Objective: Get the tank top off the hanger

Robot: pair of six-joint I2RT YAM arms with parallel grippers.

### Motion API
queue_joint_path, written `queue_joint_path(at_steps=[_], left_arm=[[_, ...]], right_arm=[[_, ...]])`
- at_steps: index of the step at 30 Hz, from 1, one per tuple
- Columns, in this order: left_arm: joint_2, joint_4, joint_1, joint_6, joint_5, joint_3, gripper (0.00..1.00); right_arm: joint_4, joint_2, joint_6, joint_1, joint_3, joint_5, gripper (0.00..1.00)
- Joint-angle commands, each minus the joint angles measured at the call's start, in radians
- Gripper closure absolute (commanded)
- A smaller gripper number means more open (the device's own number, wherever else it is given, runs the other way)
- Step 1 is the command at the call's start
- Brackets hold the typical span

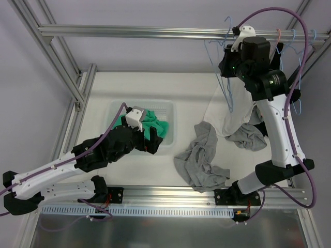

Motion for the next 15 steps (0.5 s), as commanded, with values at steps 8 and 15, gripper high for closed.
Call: queue_joint_path(at_steps=[8,15], left_arm=[[0.003,-0.007,0.008,-0.009,0.081,-0.023,0.01],[0.11,0.001,0.005,0.039,0.213,0.052,0.01]], right_arm=[[0.082,-0.012,0.039,0.005,-0.16,0.056,1.0],[0.148,-0.137,0.054,0.002,-0.324,0.024,0.97]])
